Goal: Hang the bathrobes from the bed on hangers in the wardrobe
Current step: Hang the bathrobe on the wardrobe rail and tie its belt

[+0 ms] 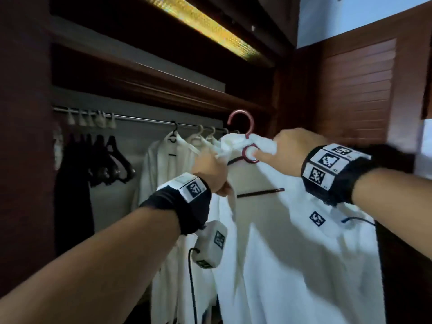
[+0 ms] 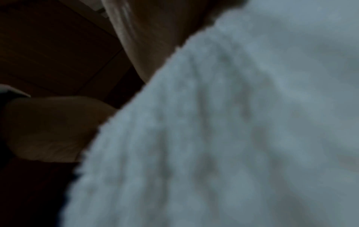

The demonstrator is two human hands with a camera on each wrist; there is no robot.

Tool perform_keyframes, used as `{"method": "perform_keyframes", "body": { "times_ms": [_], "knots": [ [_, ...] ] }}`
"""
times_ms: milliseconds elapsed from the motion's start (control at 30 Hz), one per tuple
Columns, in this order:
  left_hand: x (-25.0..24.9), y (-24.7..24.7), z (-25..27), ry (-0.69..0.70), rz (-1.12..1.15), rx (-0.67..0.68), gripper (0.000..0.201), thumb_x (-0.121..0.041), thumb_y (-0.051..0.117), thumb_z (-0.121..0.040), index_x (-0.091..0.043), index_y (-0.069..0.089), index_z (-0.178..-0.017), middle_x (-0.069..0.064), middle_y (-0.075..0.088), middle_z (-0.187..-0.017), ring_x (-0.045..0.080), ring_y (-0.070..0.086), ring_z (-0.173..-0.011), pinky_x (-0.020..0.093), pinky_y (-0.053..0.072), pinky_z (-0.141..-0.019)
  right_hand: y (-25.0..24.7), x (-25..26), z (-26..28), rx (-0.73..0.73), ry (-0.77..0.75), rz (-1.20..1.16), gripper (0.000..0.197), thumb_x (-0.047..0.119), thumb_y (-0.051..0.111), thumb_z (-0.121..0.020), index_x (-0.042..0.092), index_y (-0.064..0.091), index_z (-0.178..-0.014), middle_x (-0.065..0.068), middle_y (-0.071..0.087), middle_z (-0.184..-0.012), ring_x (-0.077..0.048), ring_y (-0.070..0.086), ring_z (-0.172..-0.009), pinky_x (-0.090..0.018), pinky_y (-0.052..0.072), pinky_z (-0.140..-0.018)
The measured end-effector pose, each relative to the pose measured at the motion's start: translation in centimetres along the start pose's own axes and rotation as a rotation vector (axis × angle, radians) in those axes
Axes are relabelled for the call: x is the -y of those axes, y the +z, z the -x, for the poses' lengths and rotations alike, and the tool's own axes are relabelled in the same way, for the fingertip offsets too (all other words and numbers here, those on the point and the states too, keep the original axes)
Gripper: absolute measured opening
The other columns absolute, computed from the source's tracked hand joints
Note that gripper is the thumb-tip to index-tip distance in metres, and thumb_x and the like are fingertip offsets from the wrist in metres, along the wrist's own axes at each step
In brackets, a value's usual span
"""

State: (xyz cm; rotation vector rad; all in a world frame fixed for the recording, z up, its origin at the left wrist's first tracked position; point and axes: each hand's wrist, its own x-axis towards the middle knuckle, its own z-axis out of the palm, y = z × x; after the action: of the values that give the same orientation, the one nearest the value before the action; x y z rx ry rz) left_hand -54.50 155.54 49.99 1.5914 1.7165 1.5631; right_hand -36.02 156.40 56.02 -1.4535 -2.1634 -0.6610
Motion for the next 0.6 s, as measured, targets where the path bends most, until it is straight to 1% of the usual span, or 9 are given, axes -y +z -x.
{"method": "perform_keyframes", "body": {
  "times_ms": [67,167,233,333,367,433,467,533,600],
  "knots": [
    [0.9,0.3,-3.8,0.033,-0.015,-0.081,0.019,-0.023,0.043,-0.09,-0.011,0.052,-0.102,0.015,0.071,-0.08,0.032,0.069,-0.067,0.039,0.06,-0.065,3.0,1.8,-4.4,0.042,-0.028,-0.152,0.084,0.094,0.016,-0.063,0.029,0.064,-0.084,-0.001,0.062,-0.061,-0.023,0.06,-0.057,-0.03,0.045,-0.053],
    [2.3,-1.0,-9.1,0.034,-0.302,0.066,0.037,-0.016,0.062,-0.073,-0.013,0.046,-0.106,0.003,0.062,-0.094,0.019,0.06,-0.066,0.017,0.049,-0.055,6.8,3.6,-10.7,0.125,-0.042,-0.36,0.057,0.077,0.04,-0.07,0.023,0.058,-0.069,-0.003,0.063,-0.071,-0.025,0.062,-0.065,-0.027,0.038,-0.053],
    [3.5,-3.1,-12.3,0.002,-0.343,0.121,0.062,-0.004,0.07,-0.07,-0.009,0.038,-0.122,0.013,0.064,-0.093,0.027,0.061,-0.071,0.026,0.052,-0.06,8.9,4.7,-14.9,0.198,-0.083,-0.52,0.035,0.059,0.049,-0.08,0.028,0.055,-0.065,-0.005,0.062,-0.079,-0.025,0.062,-0.074,-0.027,0.037,-0.058],
    [6.1,-7.2,-16.3,-0.105,-0.272,0.07,0.094,0.001,0.067,-0.08,-0.02,0.005,-0.148,0.021,0.072,-0.096,0.035,0.069,-0.085,0.044,0.054,-0.073,12.1,6.6,-20.6,0.271,-0.117,-0.823,0.028,0.043,0.051,-0.095,0.019,0.058,-0.082,0.0,0.059,-0.077,-0.004,0.058,-0.064,-0.013,0.041,-0.055],
    [7.0,-8.5,-17.5,-0.141,-0.346,0.034,0.103,-0.004,0.067,-0.082,-0.023,-0.006,-0.152,0.016,0.074,-0.095,0.032,0.07,-0.085,0.04,0.055,-0.073,13.3,7.7,-22.6,0.297,-0.117,-0.896,0.028,0.045,0.053,-0.092,0.018,0.058,-0.087,0.001,0.058,-0.081,-0.006,0.058,-0.071,-0.009,0.042,-0.066],
    [8.9,-10.7,-20.3,-0.161,-0.633,-0.052,0.094,-0.016,0.065,-0.083,-0.023,0.003,-0.154,0.003,0.073,-0.091,0.025,0.069,-0.085,0.033,0.054,-0.071,15.7,10.3,-27.0,0.351,-0.07,-0.899,0.052,0.064,0.057,-0.065,0.018,0.064,-0.089,-0.004,0.064,-0.102,-0.022,0.06,-0.1,-0.029,0.045,-0.098],
    [9.3,-11.7,-21.6,-0.125,-0.775,-0.086,0.073,-0.019,0.062,-0.084,-0.022,0.026,-0.148,-0.001,0.069,-0.089,0.026,0.067,-0.087,0.029,0.051,-0.066,16.8,11.6,-29.2,0.377,-0.081,-0.927,0.059,0.064,0.058,-0.051,0.018,0.065,-0.088,-0.007,0.066,-0.109,-0.028,0.06,-0.105,-0.04,0.044,-0.103],
    [9.5,-13.7,-24.1,-0.106,-0.978,-0.082,0.01,-0.02,0.057,-0.086,-0.021,0.056,-0.097,-0.004,0.055,-0.075,0.032,0.062,-0.089,0.026,0.039,-0.057,17.7,14.3,-32.1,0.429,-0.128,-0.95,0.045,0.053,0.058,-0.056,0.016,0.061,-0.082,-0.008,0.064,-0.103,-0.027,0.059,-0.096,-0.035,0.044,-0.097],
    [9.8,-15.5,-26.7,-0.128,-1.136,-0.027,0.011,-0.021,0.055,-0.09,-0.019,0.054,-0.079,-0.001,0.056,-0.079,0.028,0.061,-0.089,0.028,0.04,-0.063,17.8,16.6,-34.4,0.434,-0.219,-0.843,0.029,0.041,0.053,-0.084,0.013,0.058,-0.084,-0.009,0.059,-0.089,-0.022,0.053,-0.078,-0.024,0.042,-0.076]
  ]
}}
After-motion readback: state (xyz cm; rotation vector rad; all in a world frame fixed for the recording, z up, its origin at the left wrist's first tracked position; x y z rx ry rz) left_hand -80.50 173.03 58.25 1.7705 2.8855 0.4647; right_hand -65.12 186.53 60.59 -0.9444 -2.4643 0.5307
